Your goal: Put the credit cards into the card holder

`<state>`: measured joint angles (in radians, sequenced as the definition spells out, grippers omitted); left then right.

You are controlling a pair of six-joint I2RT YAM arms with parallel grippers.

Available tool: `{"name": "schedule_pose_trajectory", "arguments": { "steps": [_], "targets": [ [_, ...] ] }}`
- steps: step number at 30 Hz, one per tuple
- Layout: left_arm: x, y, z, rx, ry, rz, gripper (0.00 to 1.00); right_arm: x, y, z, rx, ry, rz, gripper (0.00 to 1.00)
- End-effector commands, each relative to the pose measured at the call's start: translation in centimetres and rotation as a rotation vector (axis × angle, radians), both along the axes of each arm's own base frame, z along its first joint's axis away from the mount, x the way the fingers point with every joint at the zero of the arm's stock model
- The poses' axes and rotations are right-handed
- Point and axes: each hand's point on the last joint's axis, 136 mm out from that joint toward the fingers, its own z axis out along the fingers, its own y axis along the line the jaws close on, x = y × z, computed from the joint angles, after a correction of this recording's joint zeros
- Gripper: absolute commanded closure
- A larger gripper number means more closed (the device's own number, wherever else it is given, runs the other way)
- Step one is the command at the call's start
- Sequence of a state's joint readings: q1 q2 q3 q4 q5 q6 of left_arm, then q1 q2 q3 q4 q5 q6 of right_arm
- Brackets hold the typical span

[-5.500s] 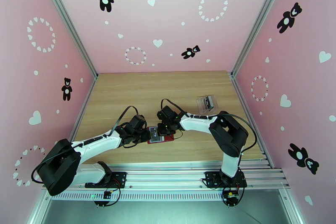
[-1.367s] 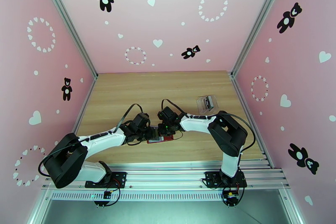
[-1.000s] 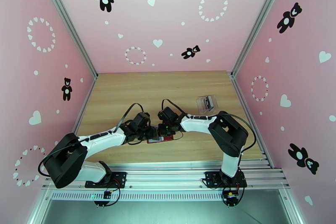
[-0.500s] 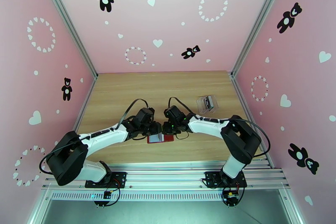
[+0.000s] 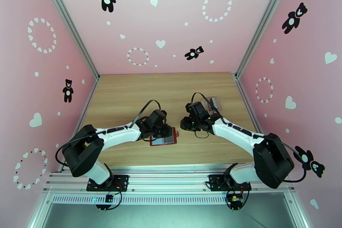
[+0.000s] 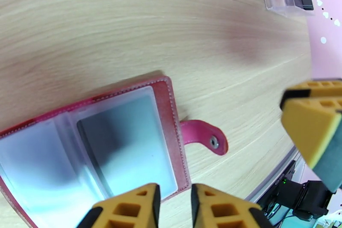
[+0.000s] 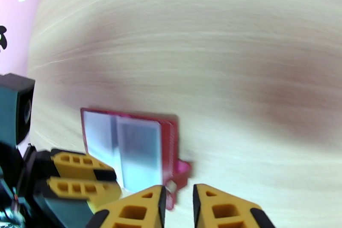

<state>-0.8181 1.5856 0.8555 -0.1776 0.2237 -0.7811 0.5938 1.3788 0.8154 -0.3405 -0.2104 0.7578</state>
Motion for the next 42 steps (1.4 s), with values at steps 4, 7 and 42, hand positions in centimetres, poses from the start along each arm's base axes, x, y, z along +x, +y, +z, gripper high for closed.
{"name": "schedule_pose_trajectory", "arguments": {
  "steps": [4, 7, 42],
  "targets": [
    [-0.1, 2.1, 4.6, 0.008, -0.130, 0.014, 0.73, -1.2, -2.5, 1.2, -0.059, -0.034, -0.004, 0.72],
    [-0.8, 4.4, 7.7, 0.011, -0.216, 0.036, 0.68, -1.1, -4.9, 3.4, -0.126, -0.102, -0.018, 0.69],
    [-6.9, 20.5, 17.7, 0.265, -0.496, 0.186, 0.08, 7.8, -18.3, 7.9, -0.573, -0.090, -0.110, 0.25]
  ]
}}
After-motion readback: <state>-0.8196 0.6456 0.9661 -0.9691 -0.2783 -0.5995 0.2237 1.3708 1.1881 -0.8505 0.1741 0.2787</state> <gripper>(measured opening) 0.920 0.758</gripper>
